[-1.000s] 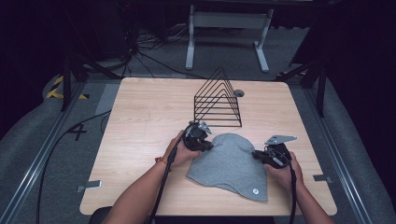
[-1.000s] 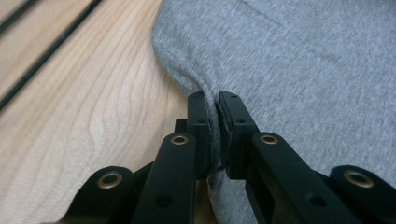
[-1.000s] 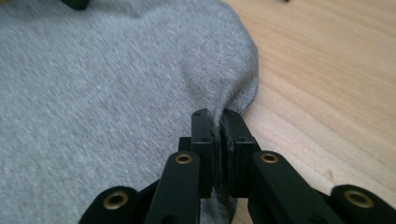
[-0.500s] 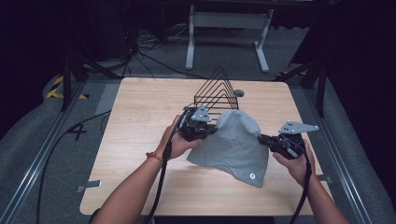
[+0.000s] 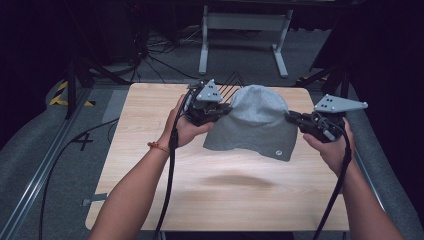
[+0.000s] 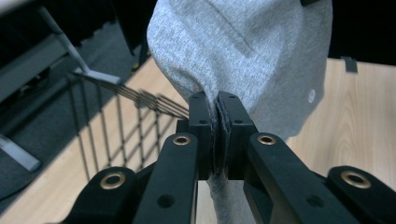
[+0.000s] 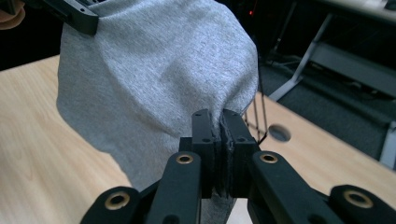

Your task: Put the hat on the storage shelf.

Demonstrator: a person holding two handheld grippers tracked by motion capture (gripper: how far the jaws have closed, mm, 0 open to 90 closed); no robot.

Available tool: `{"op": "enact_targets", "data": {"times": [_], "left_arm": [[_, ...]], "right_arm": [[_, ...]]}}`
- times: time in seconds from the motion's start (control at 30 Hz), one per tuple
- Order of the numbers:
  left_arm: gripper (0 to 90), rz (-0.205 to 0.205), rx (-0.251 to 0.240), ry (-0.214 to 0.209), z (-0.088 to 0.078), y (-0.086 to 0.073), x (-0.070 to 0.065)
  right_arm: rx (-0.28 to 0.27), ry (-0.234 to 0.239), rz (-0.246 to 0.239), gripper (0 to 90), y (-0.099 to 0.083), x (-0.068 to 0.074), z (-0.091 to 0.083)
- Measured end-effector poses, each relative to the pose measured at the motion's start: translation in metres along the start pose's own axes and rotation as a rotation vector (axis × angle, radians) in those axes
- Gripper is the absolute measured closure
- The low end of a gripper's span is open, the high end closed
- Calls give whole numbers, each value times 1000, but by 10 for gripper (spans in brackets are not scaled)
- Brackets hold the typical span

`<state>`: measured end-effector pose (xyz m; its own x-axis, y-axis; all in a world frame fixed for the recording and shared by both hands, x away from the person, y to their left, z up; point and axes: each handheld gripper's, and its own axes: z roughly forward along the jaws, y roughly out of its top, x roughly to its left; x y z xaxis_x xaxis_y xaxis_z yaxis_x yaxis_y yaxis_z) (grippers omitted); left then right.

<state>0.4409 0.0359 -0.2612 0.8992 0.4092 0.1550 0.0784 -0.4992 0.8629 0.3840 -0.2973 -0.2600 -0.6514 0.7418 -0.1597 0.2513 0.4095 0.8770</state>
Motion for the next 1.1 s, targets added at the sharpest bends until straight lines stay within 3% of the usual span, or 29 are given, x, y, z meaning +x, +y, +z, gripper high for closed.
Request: {"op": "enact_targets", "data": {"times": [0.07,0.2,0.47,0.67,0.73,1.1], "left_arm": [[852,13,-6,27,-4,9,4],[852,2,-16,55,-7,21,12],[852,1,-25,109,-11,38,29],[852,-29,-56,145,-16,49,42],[852,-18,-53,164,-19,54,47],[852,-39,-58,234,-19,69,72]], "right_arm": [[-16,-9,-6,852,14,-3,-3],[-23,-26,-25,852,33,-9,-3],[-25,-51,-64,852,67,-21,10],[-49,-66,-71,852,87,-29,16],[-60,-71,-67,852,94,-33,17],[-85,-99,-60,852,119,-46,36]]}}
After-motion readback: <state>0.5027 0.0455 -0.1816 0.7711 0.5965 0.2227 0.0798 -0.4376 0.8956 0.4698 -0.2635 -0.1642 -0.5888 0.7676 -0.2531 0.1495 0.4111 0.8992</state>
